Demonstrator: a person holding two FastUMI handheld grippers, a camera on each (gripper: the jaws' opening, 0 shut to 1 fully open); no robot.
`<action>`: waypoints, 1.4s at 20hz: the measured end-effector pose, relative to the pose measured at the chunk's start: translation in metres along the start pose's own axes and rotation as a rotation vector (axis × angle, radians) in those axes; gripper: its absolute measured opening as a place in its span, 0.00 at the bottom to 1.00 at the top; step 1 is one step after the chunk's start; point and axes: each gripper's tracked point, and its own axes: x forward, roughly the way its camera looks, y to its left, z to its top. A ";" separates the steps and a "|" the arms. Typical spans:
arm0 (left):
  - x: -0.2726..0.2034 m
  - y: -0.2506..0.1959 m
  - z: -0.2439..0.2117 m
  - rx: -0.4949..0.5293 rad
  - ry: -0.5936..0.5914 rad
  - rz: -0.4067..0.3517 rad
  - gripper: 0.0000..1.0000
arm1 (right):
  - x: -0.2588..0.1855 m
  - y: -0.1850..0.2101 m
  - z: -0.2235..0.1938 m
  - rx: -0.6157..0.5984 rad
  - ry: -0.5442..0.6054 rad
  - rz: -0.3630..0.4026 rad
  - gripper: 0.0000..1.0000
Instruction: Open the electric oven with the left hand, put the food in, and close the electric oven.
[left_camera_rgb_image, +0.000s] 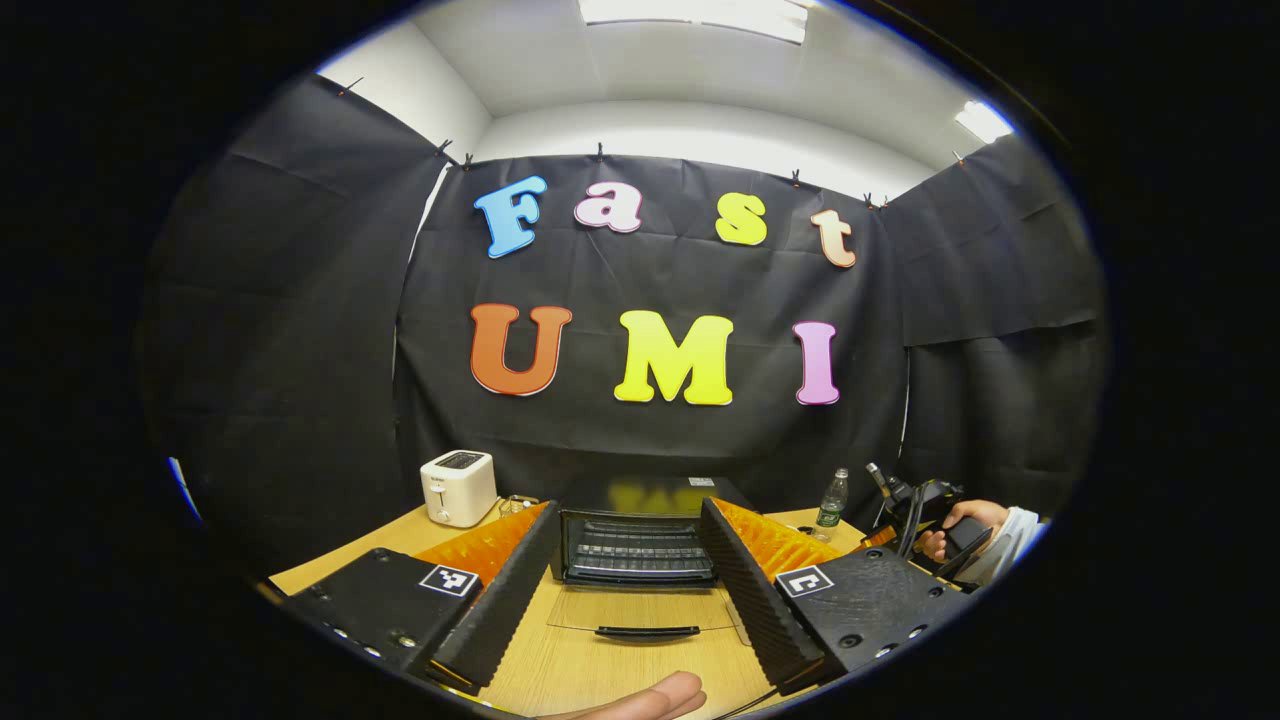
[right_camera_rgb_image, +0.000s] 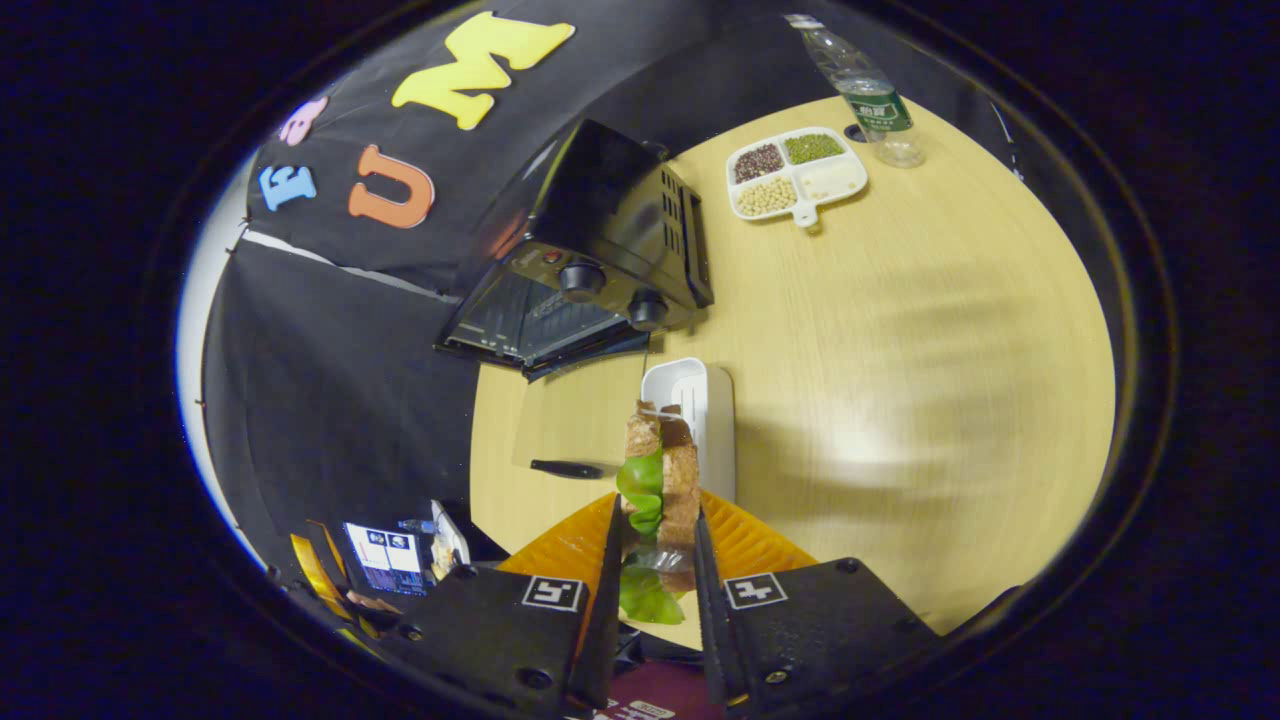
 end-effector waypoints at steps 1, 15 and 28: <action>-0.005 0.005 0.000 0.004 -0.006 0.007 0.93 | -0.003 0.008 -0.006 -0.007 -0.016 0.006 0.38; -0.053 0.066 -0.012 0.008 -0.014 0.013 0.92 | 0.075 0.134 -0.046 0.193 -0.366 0.296 0.38; -0.053 0.104 -0.019 0.021 0.008 0.006 0.92 | 0.181 0.197 0.029 0.466 -0.705 0.382 0.37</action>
